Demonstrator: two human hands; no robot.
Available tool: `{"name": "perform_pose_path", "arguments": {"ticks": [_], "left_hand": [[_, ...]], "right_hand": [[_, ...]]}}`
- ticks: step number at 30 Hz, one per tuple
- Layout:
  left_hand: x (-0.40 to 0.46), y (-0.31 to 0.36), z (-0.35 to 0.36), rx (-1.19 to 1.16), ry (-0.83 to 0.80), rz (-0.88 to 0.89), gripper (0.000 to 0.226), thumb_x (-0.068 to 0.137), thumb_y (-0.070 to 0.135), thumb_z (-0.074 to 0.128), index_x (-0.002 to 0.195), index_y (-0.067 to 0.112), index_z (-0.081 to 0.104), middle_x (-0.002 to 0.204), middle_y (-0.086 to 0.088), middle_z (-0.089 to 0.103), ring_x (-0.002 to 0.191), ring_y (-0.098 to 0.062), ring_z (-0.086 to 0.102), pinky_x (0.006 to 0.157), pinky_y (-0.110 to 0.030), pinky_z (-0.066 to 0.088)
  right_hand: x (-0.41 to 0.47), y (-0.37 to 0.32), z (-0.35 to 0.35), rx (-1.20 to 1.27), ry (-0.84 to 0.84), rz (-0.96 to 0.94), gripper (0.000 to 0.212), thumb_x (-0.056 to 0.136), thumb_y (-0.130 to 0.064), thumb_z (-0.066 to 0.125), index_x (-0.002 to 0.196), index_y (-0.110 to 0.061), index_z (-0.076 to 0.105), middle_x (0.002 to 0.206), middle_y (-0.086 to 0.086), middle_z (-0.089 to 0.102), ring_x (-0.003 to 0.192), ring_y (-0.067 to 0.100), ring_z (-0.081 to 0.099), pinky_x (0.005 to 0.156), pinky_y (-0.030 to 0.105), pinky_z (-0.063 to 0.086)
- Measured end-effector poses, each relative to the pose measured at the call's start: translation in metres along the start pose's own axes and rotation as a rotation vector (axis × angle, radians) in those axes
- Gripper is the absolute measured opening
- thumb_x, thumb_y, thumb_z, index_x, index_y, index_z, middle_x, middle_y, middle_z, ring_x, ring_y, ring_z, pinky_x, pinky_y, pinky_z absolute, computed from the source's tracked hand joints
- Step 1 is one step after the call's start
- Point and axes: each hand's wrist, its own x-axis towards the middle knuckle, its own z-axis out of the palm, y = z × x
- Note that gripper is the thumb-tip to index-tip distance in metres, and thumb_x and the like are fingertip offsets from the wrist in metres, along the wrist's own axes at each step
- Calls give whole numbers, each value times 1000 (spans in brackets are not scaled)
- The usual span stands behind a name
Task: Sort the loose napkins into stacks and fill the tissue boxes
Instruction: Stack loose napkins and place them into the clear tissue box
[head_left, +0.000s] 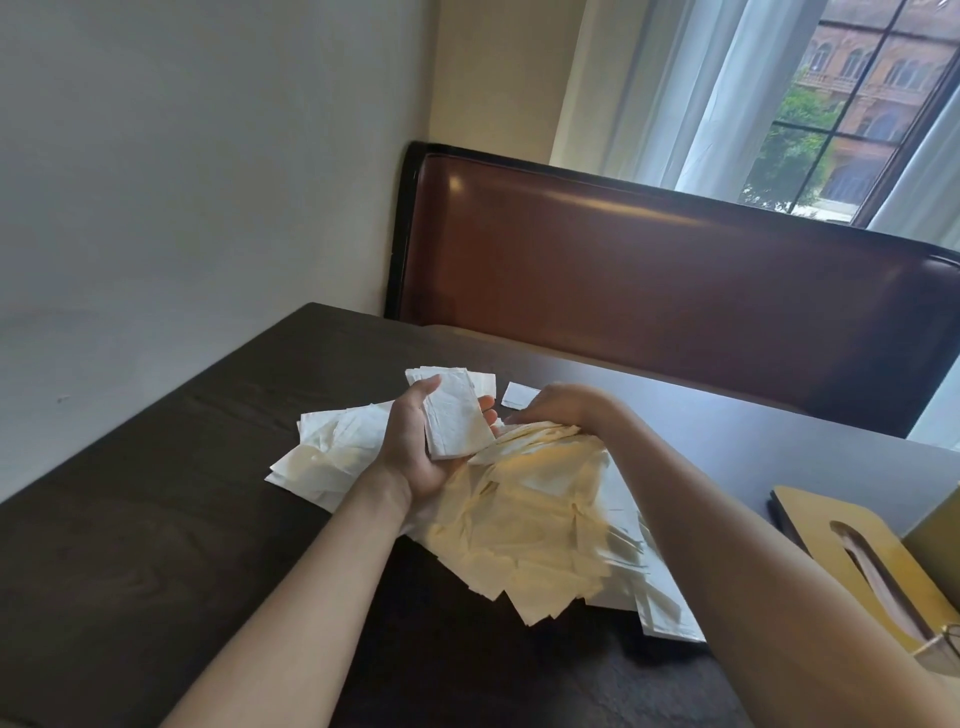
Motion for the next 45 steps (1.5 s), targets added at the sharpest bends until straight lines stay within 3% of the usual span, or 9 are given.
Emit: {"name": "perform_pose_path", "arguments": {"ticks": [3, 7, 12, 16, 24, 29, 34, 38, 45], "left_hand": [[-1, -2, 2, 56, 22, -26, 50, 97, 45, 50, 117, 1, 64, 102, -18, 71, 84, -29, 66, 86, -43, 52], [-2, -1, 4, 71, 21, -31, 50, 98, 46, 48, 121, 4, 62, 104, -19, 72, 87, -31, 65, 85, -43, 52], [-2, 0, 3, 7, 34, -14, 57, 97, 42, 50, 134, 0, 56, 98, -19, 69, 80, -29, 64, 80, -41, 53], [-2, 2, 1, -22, 44, -22, 54, 95, 43, 54, 132, 3, 57, 96, -18, 70, 81, -28, 67, 80, -41, 55], [-2, -1, -6, -130, -75, 149, 55, 91, 48, 63, 129, 8, 61, 129, -22, 65, 108, -28, 67, 87, -41, 56], [-4, 8, -7, -195, -54, 264, 41, 95, 46, 56, 109, 9, 68, 102, -10, 72, 90, -22, 72, 73, -37, 61], [-11, 13, -5, -200, -82, 357, 33, 98, 39, 52, 115, 13, 63, 101, -11, 71, 93, -23, 71, 84, -42, 58], [-11, 16, -12, -296, -129, 396, 49, 94, 44, 57, 129, 9, 59, 108, -15, 68, 85, -23, 68, 73, -35, 59], [-6, 13, -10, -242, -223, 291, 51, 92, 42, 59, 131, 9, 56, 123, -15, 56, 96, -24, 63, 80, -34, 57]], "right_hand": [[3, -5, 1, -41, -44, 36, 42, 90, -56, 62, 70, -19, 60, 76, -4, 60, 68, 13, 54, 65, 27, 42], [13, -3, 7, 27, -62, 32, 26, 91, -37, 67, 83, -12, 67, 86, -1, 63, 82, 19, 58, 74, 27, 47], [6, 2, 7, 336, 169, -100, 17, 84, -29, 76, 72, -20, 68, 58, -7, 55, 48, 4, 49, 42, 13, 36], [-9, 4, 2, 812, 348, -208, 12, 80, -14, 81, 89, -10, 74, 74, 1, 67, 58, 11, 59, 51, 20, 47], [-31, -11, -23, 890, 507, -383, 7, 84, -12, 76, 79, -16, 74, 74, 3, 70, 61, 12, 62, 56, 25, 51], [-53, -24, -48, 999, 534, -459, 13, 88, -12, 71, 77, -18, 73, 64, -4, 67, 54, 10, 60, 51, 23, 48], [-69, -30, -58, 1112, 432, -417, 6, 87, -10, 71, 83, -11, 74, 66, 4, 67, 51, 14, 59, 49, 24, 49], [-67, -15, -44, 990, 273, -298, 7, 86, -7, 72, 79, -9, 74, 60, 5, 66, 48, 15, 59, 49, 24, 51], [-67, -2, -27, 627, 258, -239, 7, 87, -13, 73, 80, -12, 75, 61, 0, 61, 47, 8, 49, 46, 20, 39]]}}
